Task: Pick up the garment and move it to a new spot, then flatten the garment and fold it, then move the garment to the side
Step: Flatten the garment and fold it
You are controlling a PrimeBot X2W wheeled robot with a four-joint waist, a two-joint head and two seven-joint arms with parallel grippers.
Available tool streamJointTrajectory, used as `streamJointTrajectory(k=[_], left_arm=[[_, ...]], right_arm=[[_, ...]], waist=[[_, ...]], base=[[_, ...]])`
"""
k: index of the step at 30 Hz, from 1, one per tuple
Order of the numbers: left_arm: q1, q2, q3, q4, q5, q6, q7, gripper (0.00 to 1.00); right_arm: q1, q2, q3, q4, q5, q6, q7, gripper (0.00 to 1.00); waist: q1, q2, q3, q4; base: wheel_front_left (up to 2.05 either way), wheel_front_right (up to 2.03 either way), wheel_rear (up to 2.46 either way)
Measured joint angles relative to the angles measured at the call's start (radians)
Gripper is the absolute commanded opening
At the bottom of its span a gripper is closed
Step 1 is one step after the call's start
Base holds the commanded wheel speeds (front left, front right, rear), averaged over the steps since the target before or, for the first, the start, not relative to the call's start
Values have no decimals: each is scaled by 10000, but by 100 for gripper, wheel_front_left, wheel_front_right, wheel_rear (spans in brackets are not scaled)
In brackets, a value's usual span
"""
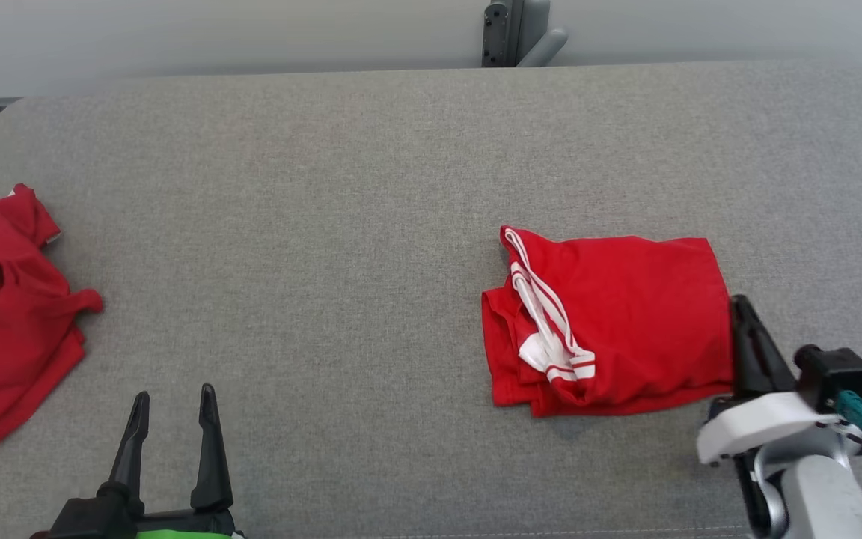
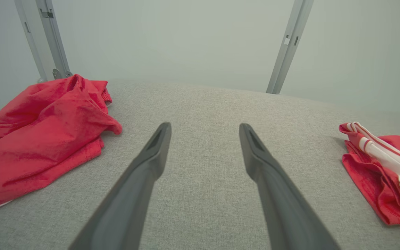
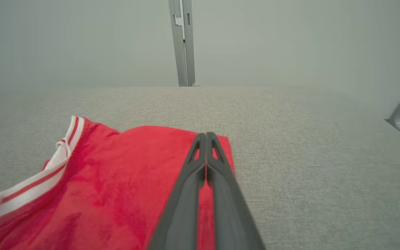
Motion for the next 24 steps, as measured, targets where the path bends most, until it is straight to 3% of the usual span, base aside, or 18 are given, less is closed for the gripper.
streamJointTrajectory(k=[10, 17, 24], left_arm=[[-337, 0, -113, 75, 33, -35, 0, 100], [-399, 0, -113, 69, 31, 13, 0, 100], [-279, 0, -165, 153, 29, 52, 0, 100]], right_arm=[[-2060, 462, 2184, 3248, -96, 2, 0, 0], [-2194, 485, 4234, 3837, 1198, 2, 0, 0], [-2301, 453, 5492, 4372, 2677, -2, 0, 0]], waist=[[0, 0, 482, 326], [0, 0, 373, 492], [0, 0, 115, 517]], base=[[0, 0, 0], [0, 0, 0], [0, 0, 0]])
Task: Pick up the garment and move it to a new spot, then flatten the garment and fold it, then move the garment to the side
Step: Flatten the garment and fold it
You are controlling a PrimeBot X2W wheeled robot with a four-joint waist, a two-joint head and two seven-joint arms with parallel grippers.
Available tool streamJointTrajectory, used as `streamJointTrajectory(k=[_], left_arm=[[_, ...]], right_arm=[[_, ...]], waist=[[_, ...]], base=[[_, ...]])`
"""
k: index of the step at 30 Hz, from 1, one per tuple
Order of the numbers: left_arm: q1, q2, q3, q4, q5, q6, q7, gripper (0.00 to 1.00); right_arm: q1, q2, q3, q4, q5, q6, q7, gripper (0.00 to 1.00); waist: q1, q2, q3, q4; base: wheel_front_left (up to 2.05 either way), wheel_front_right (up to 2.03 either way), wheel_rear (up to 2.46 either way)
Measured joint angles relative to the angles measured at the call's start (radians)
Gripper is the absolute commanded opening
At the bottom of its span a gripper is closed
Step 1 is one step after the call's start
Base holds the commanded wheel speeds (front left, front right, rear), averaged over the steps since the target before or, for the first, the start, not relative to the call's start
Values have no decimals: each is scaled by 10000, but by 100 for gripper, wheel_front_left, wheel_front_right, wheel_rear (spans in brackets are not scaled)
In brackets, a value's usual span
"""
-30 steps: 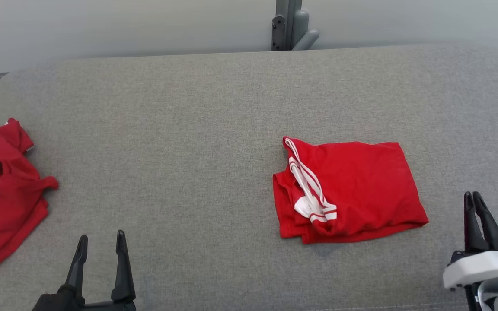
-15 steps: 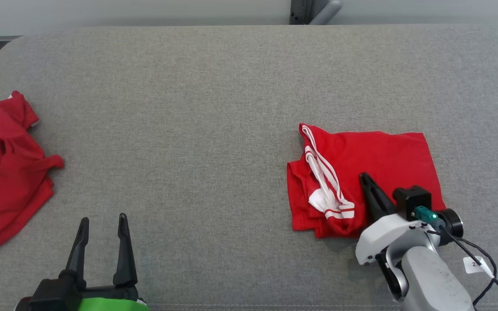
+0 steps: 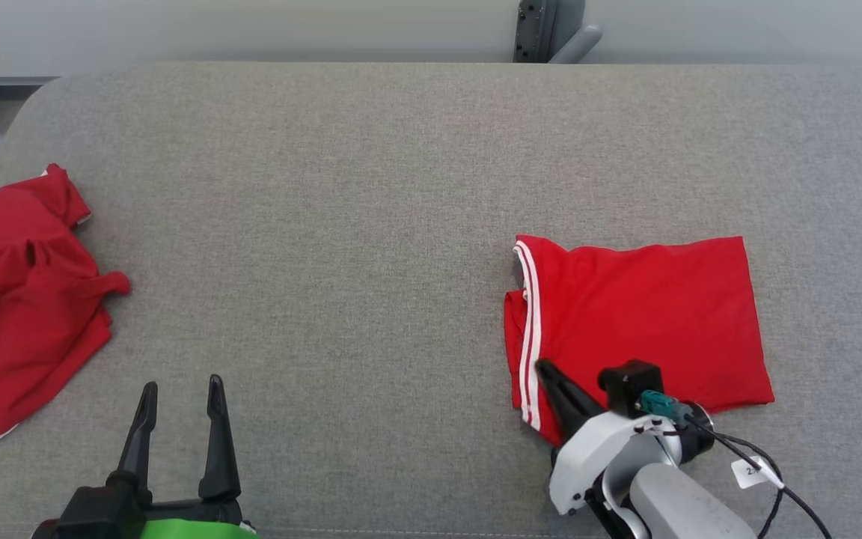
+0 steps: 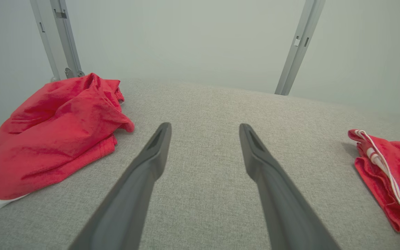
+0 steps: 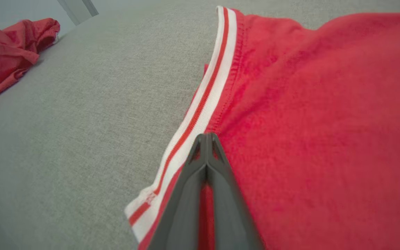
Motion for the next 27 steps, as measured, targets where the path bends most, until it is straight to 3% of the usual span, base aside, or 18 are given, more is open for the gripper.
streamJointTrajectory(k=[4, 10, 13, 18, 19, 20, 21, 22, 27], left_arm=[[31, 0, -35, -8, -2, 56, 0, 100], [241, 0, 100, -77, -29, 123, 0, 100], [307, -2, 267, -148, -29, 128, 0, 100], [369, -2, 589, -236, 15, 81, 0, 100], [412, -2, 671, -234, 29, 75, 0, 100], [453, 0, 748, -226, 86, 65, 0, 100], [511, -2, 826, -213, 113, 42, -2, 100], [570, 0, 903, -192, 140, 38, 0, 100], [751, 0, 1068, 12, 263, -61, -2, 100]], right_arm=[[-128, 35, 748, -136, 236, 2, 2, 0], [-151, 35, 1007, -629, 54, 2, 2, 0], [51, 38, 541, -1375, -332, 2, 0, 0], [1051, 36, -1066, -3336, -1306, 2, 0, 0], [1326, 35, -1427, -3724, -1478, 2, 0, 10], [1614, 36, -1824, -4077, -1576, 2, 2, 37], [1906, 38, -2251, -4441, -1741, 2, 0, 49], [2155, 29, -2606, -4740, -2073, 2, 2, 100], [2926, -31, -4010, -5597, -2757, 2, 0, 100]], waist=[[0, 0, -186, 18], [0, 0, -344, -113], [0, 0, -393, -244], [0, 0, -484, -522], [0, 0, -520, -576], [0, 0, -569, -625], [0, 0, -628, -675], [0, 0, -681, -732], [0, 0, -889, -977]], base=[[0, 0, 0], [0, 0, 0], [0, 0, 0], [0, 0, 0], [0, 0, 0], [0, 0, 0], [0, 0, 0], [0, 0, 0], [0, 0, 0]])
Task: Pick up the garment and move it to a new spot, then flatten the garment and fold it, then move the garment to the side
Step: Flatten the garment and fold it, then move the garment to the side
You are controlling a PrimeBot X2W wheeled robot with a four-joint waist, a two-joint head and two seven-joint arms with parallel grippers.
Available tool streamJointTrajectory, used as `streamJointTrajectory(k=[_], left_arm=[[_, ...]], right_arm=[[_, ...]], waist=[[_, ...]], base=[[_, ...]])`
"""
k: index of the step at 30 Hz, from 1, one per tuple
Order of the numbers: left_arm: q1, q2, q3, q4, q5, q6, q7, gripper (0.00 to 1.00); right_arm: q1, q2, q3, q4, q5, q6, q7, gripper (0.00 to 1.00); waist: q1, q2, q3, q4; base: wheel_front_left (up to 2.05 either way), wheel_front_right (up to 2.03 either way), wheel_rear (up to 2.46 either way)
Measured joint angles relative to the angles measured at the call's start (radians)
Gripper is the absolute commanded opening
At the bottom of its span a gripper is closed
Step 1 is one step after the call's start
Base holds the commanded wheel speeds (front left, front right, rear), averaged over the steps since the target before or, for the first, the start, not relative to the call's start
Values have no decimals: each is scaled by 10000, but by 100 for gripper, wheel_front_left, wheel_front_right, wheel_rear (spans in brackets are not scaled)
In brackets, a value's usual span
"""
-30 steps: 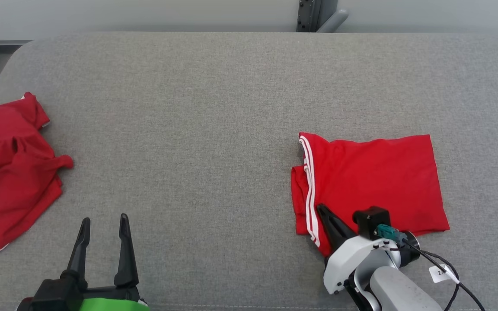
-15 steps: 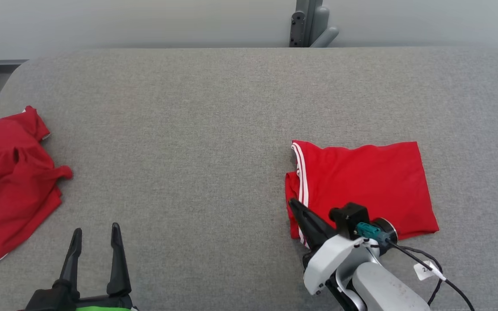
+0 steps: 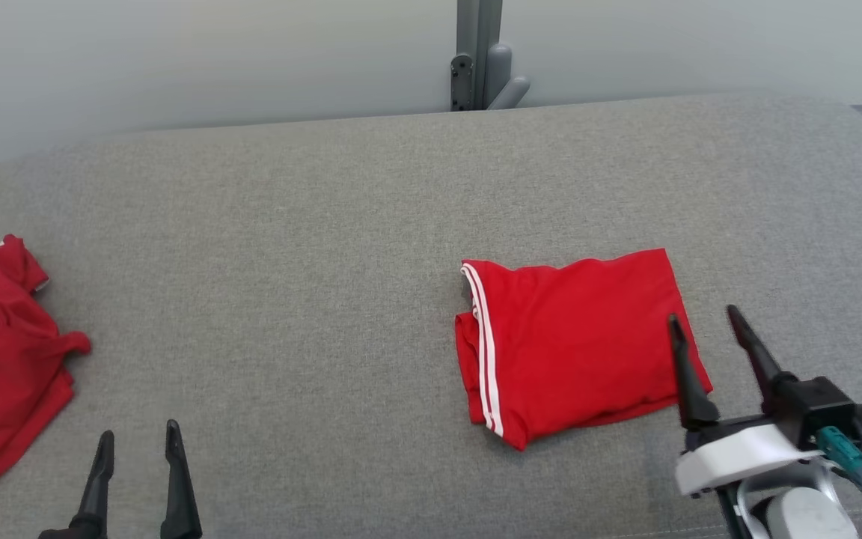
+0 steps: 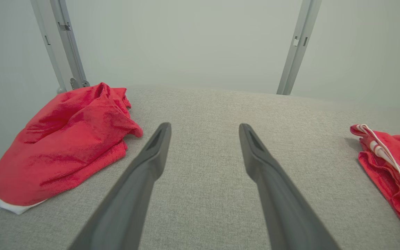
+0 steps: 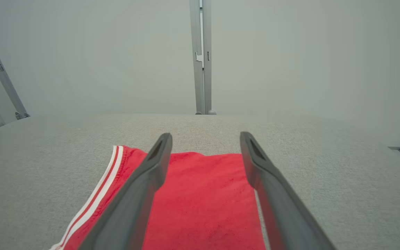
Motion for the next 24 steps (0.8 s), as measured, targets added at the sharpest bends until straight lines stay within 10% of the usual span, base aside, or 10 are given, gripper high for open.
streamJointTrajectory(k=[11, 24], left_arm=[[86, -2, -46, 663, 270, -558, 0, 100], [84, -2, -10, 631, 261, -694, 2, 100]], right_arm=[[907, -253, -2286, 157, -495, 0, 0, 100], [452, -324, -1682, 976, 738, 0, 2, 100]], waist=[[0, 0, -479, -360], [0, 0, -359, -427]], base=[[0, 0, 0], [0, 0, 0]])
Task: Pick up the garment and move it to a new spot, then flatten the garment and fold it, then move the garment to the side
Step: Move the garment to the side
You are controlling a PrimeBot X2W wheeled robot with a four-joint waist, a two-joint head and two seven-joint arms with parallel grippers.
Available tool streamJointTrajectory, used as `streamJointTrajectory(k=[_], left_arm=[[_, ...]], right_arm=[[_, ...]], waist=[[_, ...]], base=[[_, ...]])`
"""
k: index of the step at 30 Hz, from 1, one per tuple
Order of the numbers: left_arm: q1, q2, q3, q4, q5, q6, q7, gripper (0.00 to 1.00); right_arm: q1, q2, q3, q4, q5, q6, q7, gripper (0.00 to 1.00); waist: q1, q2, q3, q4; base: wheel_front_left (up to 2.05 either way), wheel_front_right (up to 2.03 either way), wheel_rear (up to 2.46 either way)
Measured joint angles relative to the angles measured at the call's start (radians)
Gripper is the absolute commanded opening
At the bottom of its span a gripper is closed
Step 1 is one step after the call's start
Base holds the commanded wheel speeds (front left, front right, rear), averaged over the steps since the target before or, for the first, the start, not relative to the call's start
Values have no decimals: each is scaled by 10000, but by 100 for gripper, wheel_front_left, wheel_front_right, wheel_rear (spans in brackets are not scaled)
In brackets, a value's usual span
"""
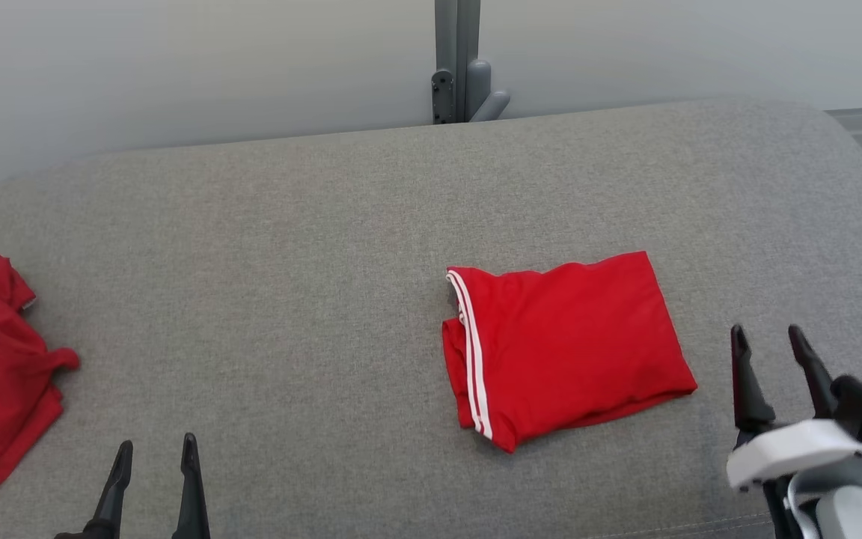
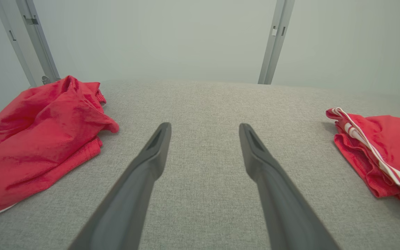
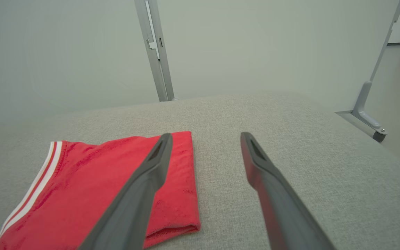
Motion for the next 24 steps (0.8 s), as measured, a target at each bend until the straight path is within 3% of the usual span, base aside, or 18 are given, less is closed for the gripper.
streamJointTrajectory(k=[1, 6, 8, 11, 16, 24], left_arm=[[-7, 0, -12, -10, 0, 0, 0, 100], [-304, -2, 2, -163, -326, 92, -2, 100], [-468, 2, -8, -169, -341, 96, 0, 100], [-733, 0, -2, -178, -360, 100, -2, 100], [-1139, -2, 109, -163, -612, 111, 0, 100], [-1440, -2, 192, -163, -608, 77, -2, 100]], right_arm=[[-210, -163, 148, 0, 167, 10, 0, 100], [-1704, -1383, 598, 121, 1390, 6, 3643, 100], [-2052, -1824, 941, 203, 1283, 10, 4905, 100], [-2674, -1914, 1191, 508, 1639, -2, 6199, 100], [-3521, -1843, 1511, 1465, 2115, 0, 7081, 100], [-4306, -1795, 1381, 2755, 2000, 0, 7081, 100]], waist=[[0, 0, 38, 15], [0, 0, 459, 165], [0, 0, 650, 245], [0, 0, 945, 402], [0, 0, 1445, 722], [0, 0, 1957, 1373]], base=[[0, 0, 0], [0, 0, 0], [0, 0, 0], [0, 0, 0], [0, 0, 0], [0, 0, 0]])
